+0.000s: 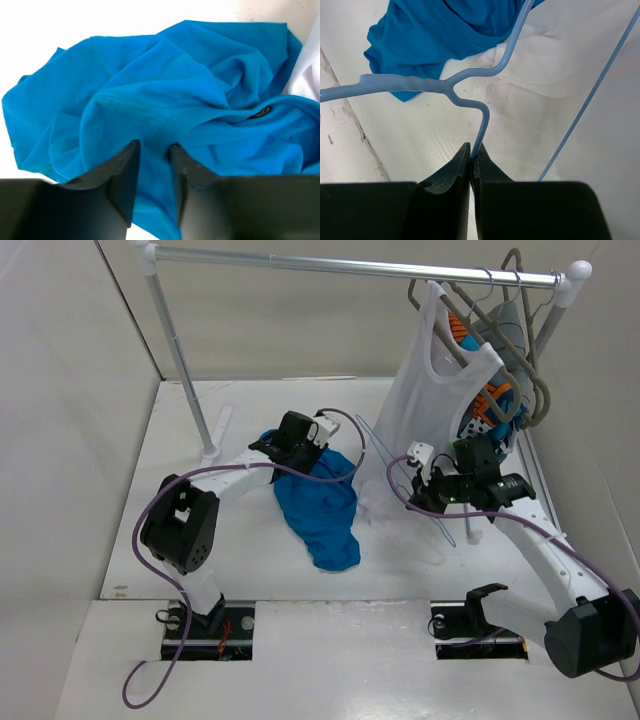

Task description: Place the t-shirt on the hanger

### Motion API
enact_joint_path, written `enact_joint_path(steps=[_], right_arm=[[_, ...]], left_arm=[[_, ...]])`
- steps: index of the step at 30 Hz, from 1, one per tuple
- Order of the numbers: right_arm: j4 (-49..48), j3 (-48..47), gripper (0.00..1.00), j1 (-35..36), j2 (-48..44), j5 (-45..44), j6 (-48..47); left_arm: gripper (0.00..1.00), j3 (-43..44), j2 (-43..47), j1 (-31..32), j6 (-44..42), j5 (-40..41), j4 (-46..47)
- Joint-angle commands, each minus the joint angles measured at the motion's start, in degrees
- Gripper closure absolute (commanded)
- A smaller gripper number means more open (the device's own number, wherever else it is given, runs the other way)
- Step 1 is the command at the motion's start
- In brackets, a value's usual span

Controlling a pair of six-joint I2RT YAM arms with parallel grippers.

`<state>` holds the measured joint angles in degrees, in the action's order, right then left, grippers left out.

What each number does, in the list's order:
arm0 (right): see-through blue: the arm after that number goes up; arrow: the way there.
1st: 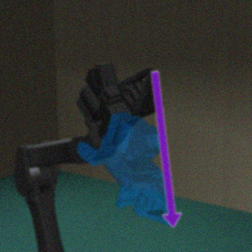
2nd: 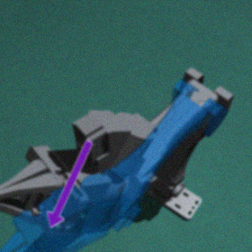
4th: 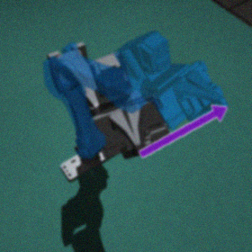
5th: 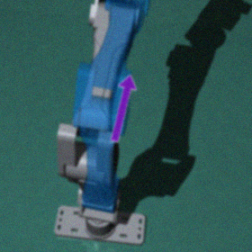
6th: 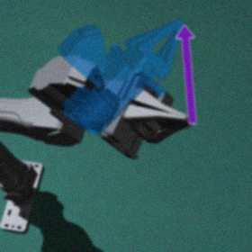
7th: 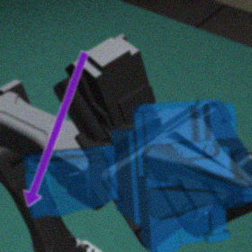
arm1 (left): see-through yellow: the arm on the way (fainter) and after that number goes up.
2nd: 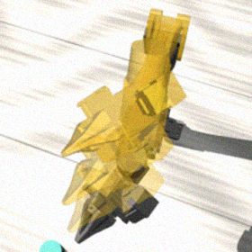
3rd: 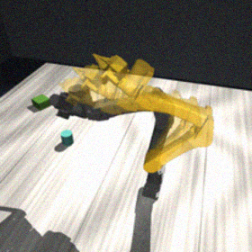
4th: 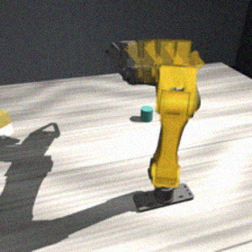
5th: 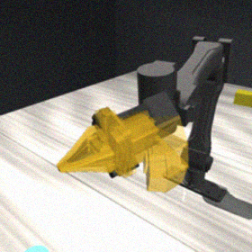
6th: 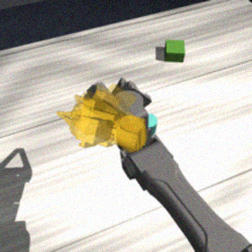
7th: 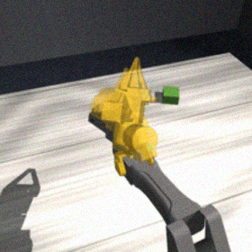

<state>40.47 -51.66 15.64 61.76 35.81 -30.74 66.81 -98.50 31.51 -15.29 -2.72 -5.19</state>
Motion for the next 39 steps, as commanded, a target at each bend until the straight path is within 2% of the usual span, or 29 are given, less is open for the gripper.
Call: enact_joint_path(steps=[1, 2, 3, 5, 8, 10, 14, 20, 24, 26, 28, 31, 39], right_arm=[[-0.21, 0.15, 1.0, -0.52, -0.41, 2.77, -1.43], [-0.21, 0.15, 1.0, -0.52, -0.41, 3.29, -1.43], [-0.21, 0.15, 1.0, -0.52, -0.41, 3.3, -1.43], [-0.21, 0.15, 1.0, -0.52, -1.02, 3.3, -1.43], [-0.21, 0.15, 1.0, -0.52, -2.07, 3.3, -1.43], [-0.21, 0.15, 1.0, -0.52, -2.08, 3.3, -1.43], [-0.21, 0.15, 1.0, -0.52, -2.61, 2.78, -1.43], [0.31, 0.15, 1.0, -0.52, -3.13, 2.24, -1.43], [0.31, 0.15, 1.0, -0.52, -3.13, 2.24, -1.43], [0.31, 0.15, 1.0, -0.52, -3.13, 2.24, -1.43], [0.31, 0.15, 1.0, -0.52, -3.13, 2.24, -1.43], [0.31, -0.37, 1.0, -0.52, -3.13, 2.24, -1.43], [0.31, -0.9, 1.0, -0.52, -3.84, 1.72, -1.43]], left_arm=[[0.77, -0.89, 0.85, 0.22, -1.14, 0.35, 0.44], [0.86, -0.89, 0.85, 0.22, -1.15, 0.35, 0.44], [0.89, -0.89, 0.85, 0.22, -1.67, 0.35, 0.44], [0.89, -0.89, 1.37, 0.22, -1.67, 0.35, 0.44], [0.59, -0.89, 2.17, -0.39, -2.2, 0.35, 0.44], [0.44, -1.41, 2.17, -0.39, -2.2, 0.87, 0.44], [0.45, 0.34, 2.7, -2.24, -0.54, -0.17, -0.08], [0.62, 0.34, 4.63, -2.94, -0.53, -2.19, -2.02], [0.63, -0.27, 4.63, -2.94, 0.0, -2.99, -2.63], [0.59, -0.27, 4.02, -2.94, -1.31, -3.51, -2.63], [0.48, -0.8, 3.06, -1.37, -4.9, -3.52, -2.63], [0.42, -2.03, 0.07, 2.4, -6.77, -0.02, -2.63], [0.36, -2.65, -1.97, 7.86, -8.96, 3.86, 1.32]])
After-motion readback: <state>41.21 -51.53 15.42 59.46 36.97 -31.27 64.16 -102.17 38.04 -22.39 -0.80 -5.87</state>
